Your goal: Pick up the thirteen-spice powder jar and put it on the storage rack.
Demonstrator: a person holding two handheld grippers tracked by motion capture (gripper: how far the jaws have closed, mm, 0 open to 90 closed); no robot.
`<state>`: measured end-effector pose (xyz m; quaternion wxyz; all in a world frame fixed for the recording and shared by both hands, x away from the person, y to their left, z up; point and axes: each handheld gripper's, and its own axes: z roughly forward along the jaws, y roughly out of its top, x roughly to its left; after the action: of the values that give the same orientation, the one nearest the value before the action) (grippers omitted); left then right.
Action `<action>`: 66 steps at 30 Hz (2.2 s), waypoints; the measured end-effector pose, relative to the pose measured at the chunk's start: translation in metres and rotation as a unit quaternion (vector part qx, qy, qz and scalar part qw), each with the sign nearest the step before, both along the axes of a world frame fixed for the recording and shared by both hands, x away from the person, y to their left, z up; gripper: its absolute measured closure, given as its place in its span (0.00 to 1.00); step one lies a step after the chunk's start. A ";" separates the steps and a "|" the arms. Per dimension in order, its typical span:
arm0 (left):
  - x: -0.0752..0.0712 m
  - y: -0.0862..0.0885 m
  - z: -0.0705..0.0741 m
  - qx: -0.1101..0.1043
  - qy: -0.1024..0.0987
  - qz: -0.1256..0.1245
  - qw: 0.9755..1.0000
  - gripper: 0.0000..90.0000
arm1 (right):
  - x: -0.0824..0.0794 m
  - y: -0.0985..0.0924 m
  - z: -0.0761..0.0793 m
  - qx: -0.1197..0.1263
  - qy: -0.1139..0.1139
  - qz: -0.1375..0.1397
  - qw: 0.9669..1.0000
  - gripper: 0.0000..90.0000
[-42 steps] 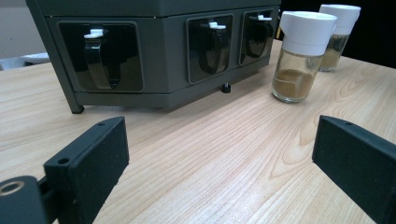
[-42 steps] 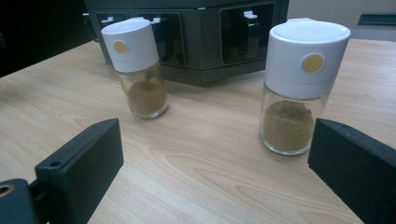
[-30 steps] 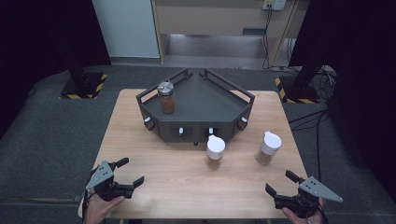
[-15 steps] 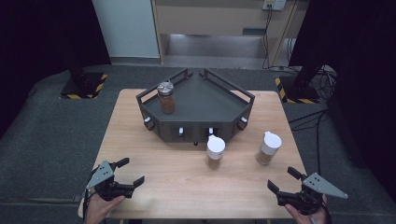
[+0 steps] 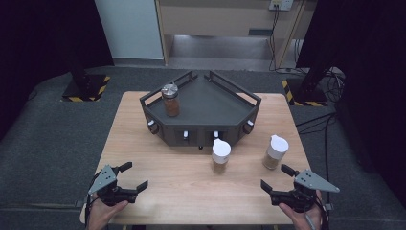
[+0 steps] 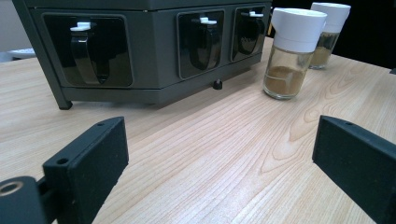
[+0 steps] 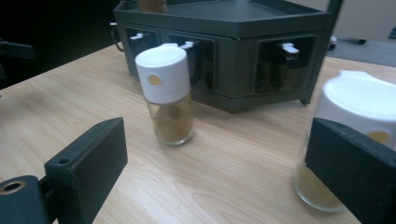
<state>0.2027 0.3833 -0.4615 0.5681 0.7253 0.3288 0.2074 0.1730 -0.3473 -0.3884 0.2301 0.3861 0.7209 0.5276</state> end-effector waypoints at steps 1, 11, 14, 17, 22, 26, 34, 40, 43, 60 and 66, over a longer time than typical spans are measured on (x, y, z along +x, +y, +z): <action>0.000 0.000 0.000 0.000 0.000 0.000 1.000 0.03 | 0.003 0.001 0.001 0.002 0.002 0.004 1.000 0.06; 0.001 -0.001 0.001 0.003 0.004 -0.003 1.000 0.02 | 0.029 0.025 0.012 -0.013 0.015 0.031 0.999 0.05; 0.001 -0.001 0.001 0.003 0.005 -0.004 1.000 0.01 | 0.036 0.033 0.015 -0.015 0.023 0.030 0.999 0.04; 0.002 -0.001 0.001 0.003 0.006 -0.006 1.000 0.00 | 0.044 0.040 0.017 -0.021 0.025 0.038 0.999 0.04; 0.002 -0.001 0.001 0.002 0.007 -0.006 1.000 0.00 | 0.054 0.050 0.017 -0.022 0.024 0.049 0.998 0.03; 0.002 -0.001 0.001 0.001 0.007 -0.004 1.000 0.00 | 0.063 0.059 0.020 -0.029 0.023 0.060 0.997 0.03; 0.002 -0.001 0.001 0.001 0.009 -0.006 1.000 0.00 | 0.081 0.073 0.017 -0.030 0.034 0.074 0.996 0.03; 0.002 -0.001 0.001 0.001 0.011 -0.006 1.000 0.00 | 0.093 0.085 0.017 -0.036 0.039 0.082 0.995 0.03; 0.002 -0.001 0.001 0.000 0.011 -0.007 1.000 0.00 | 0.099 0.091 0.015 -0.034 0.041 0.084 0.995 0.03; 0.003 -0.003 0.003 0.009 0.011 -0.009 1.000 0.00 | 0.118 0.107 -0.011 -0.018 0.045 0.065 0.997 0.09; 0.003 -0.003 0.003 0.009 0.013 -0.010 1.000 0.00 | 0.123 0.113 -0.019 -0.014 0.044 0.061 0.997 0.12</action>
<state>0.2057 0.3806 -0.4585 0.5594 0.7363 0.3267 0.1953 0.2955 -0.2346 -0.4070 0.1713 0.3613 0.7596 0.5129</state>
